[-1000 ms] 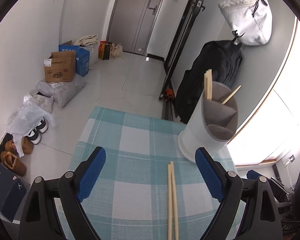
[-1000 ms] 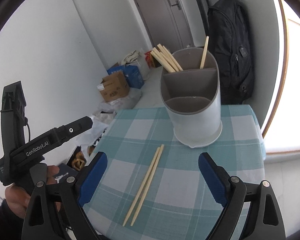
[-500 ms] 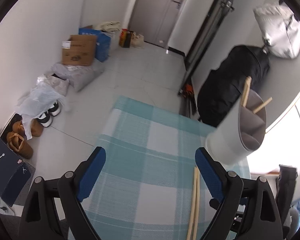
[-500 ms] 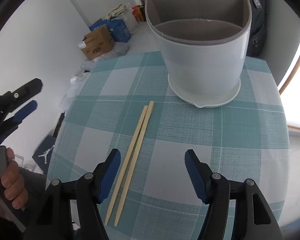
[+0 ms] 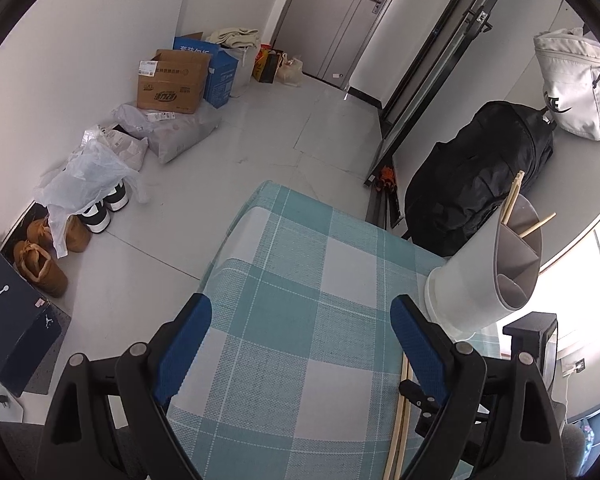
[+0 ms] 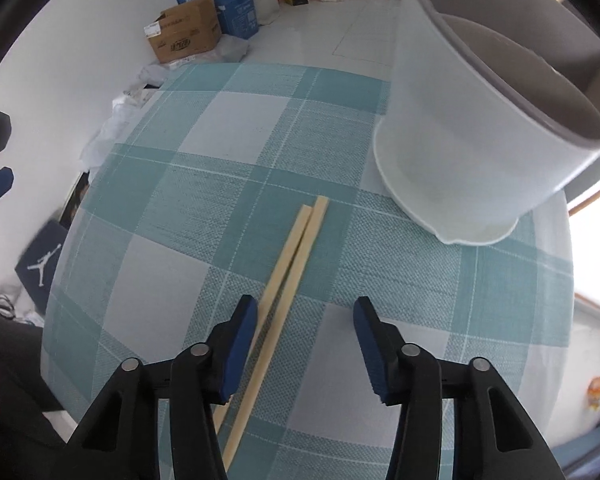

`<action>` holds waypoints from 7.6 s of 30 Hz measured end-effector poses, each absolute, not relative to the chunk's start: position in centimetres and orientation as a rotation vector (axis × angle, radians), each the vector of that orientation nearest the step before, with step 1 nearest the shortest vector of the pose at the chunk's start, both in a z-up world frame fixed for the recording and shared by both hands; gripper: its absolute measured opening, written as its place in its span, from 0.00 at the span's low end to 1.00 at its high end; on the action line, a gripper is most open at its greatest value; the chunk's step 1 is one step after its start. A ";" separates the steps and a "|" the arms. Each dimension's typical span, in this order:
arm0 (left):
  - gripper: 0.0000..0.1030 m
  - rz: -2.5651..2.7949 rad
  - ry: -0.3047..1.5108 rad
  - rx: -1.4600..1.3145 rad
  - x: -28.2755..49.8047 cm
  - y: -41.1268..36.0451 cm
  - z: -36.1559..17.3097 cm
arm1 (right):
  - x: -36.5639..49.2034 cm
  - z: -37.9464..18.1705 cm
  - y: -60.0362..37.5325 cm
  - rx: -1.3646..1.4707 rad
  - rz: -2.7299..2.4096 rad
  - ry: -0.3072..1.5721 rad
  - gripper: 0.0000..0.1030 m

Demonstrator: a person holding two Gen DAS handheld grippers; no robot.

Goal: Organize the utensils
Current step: 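Grasp one of the two remaining chopsticks with the right gripper and lift it, then grasp the last chopstick with the left gripper while the right gripper holds its chopstick, then carry both chopsticks in both grippers up over the white holder, then lower the chopsticks into the holder and open both grippers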

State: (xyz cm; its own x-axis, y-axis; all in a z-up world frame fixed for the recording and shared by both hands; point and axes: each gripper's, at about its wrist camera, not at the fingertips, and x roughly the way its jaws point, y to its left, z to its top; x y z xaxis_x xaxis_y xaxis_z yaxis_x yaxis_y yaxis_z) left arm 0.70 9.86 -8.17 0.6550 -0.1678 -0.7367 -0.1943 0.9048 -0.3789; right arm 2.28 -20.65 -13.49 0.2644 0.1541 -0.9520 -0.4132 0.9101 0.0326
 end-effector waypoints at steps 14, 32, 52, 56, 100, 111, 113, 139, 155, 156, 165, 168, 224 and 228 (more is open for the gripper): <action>0.85 0.021 0.873 -0.503 0.4 10.8 -8.4 | 2.0 -12.9 -21.6 -0.232 0.332 1.253 0.29; 0.86 0.026 0.904 -0.497 0.5 10.9 -8.8 | 0.4 -12.7 -24.1 -0.116 0.353 1.292 0.07; 0.85 0.037 0.974 -0.418 1.8 9.2 -10.0 | 4.4 -11.7 -21.2 -0.151 0.353 1.196 0.05; 0.85 0.013 1.008 -0.351 2.0 7.7 -10.4 | 3.5 -8.2 -23.5 -0.022 0.393 1.075 0.05; 0.02 -0.245 1.212 0.009 6.4 -5.6 -13.3 | -5.1 0.2 -40.4 0.346 0.455 0.650 0.05; 0.02 -0.173 0.827 -0.183 1.4 -1.8 -5.5 | -5.2 0.0 -39.4 0.322 0.444 0.638 0.05; 0.02 -0.164 0.779 -0.219 0.4 -1.3 -4.7 | -5.2 0.0 -39.1 0.313 0.444 0.638 0.05; 0.02 -0.280 0.574 -0.211 -1.7 -1.5 0.5 | -4.6 1.8 -35.4 0.210 0.459 0.594 0.05; 0.02 -0.367 0.537 -0.234 0.5 -2.8 8.8 | -0.9 10.2 -36.5 0.222 0.469 0.500 0.05; 0.02 -0.374 0.528 -0.234 0.9 -2.9 9.6 | -0.4 10.8 -36.7 0.227 0.470 0.497 0.05; 0.02 -0.400 0.489 -0.240 4.9 -3.8 13.0 | 3.9 14.7 -37.0 0.203 0.446 0.460 0.05; 0.02 -0.406 0.496 -0.249 6.6 -3.9 13.1 | 5.6 15.5 -37.1 0.194 0.435 0.453 0.05; 0.53 -0.421 0.758 -0.300 9.8 -2.0 6.3 | 8.9 7.2 -36.6 0.286 0.425 0.691 0.43; 0.54 -0.377 0.716 -0.279 8.2 -2.0 7.5 | 7.2 8.5 -36.7 0.279 0.427 0.645 0.50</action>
State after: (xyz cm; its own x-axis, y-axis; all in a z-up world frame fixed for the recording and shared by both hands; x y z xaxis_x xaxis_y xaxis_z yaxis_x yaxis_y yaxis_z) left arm 8.21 -1.98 7.49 0.6924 -0.4261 -0.5823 0.2386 0.8968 -0.3725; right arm 7.15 -36.66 8.52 0.7170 0.4657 -0.5186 -0.2954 0.8770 0.3791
